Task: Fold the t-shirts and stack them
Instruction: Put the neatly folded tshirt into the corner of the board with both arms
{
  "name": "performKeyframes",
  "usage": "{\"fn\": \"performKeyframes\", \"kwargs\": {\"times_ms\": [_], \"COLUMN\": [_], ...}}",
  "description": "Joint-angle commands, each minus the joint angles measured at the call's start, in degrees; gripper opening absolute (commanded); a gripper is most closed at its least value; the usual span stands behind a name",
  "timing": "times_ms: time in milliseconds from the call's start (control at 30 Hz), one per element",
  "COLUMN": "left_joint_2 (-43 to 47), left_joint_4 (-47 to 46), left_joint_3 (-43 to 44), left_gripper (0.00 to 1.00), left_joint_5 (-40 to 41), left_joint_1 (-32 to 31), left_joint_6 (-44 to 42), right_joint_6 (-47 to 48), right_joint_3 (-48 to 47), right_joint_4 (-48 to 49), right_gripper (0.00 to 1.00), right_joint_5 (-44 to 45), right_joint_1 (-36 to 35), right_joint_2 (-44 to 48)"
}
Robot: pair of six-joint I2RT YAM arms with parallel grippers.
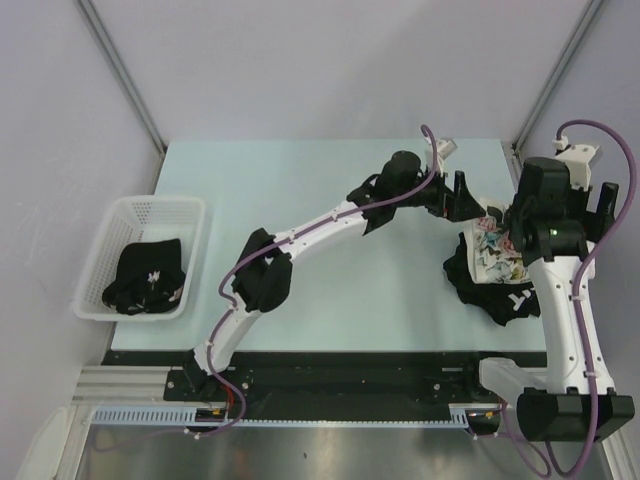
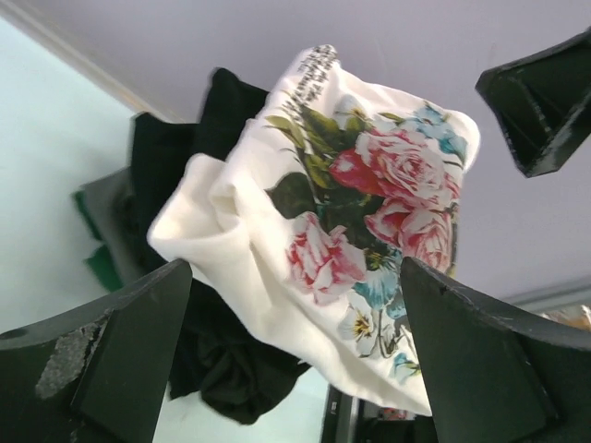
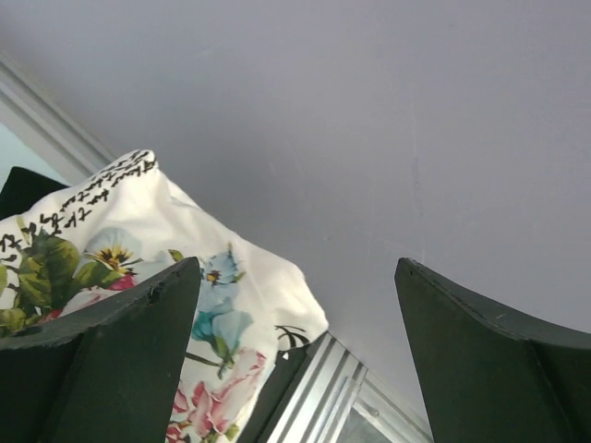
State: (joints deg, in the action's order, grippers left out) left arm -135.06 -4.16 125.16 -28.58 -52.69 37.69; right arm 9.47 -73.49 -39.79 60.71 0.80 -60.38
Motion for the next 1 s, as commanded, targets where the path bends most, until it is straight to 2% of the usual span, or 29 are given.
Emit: {"fn": "performKeyframes", "kwargs": {"times_ms": [0,267,533,633,967], "left_joint_2": [9.20,12.63,13.69,13.86,15.88], "left_joint_4": [1.08,2.67,2.93,3.11,2.76], "left_joint_3": [-3.78,-6.69,-6.86,-7.04,-8.97], "left_gripper": [1.00,1.00,1.00,1.00,1.00], "left_joint_5": [4.75,6.60,6.34,6.17,5.29], "left_joint_1": [1.80,3.99,5.22,5.31,5.31], "left_joint_6": [-6.31,-8.78,-8.78,-9.13,-9.13], "right_joint_6": [-2.97,-4.55,-2.89,1.06,8.10], "right_joint_3": [-2.18,-2.09,1.32,4.92,14.16], "right_joint_4": [-2.66,-5.82,-6.88,-4.00,5.95], "right_gripper": [0.91,0.92,0.96,1.00,1.00], "right_joint_5": [-1.20,-2.96,-1.48,2.11,5.12], "right_joint_1": [-0.27,3.33,3.77,2.98,4.12], "right_joint_2": [-3.07,-5.10,-5.72,-4.84,-3.34]}}
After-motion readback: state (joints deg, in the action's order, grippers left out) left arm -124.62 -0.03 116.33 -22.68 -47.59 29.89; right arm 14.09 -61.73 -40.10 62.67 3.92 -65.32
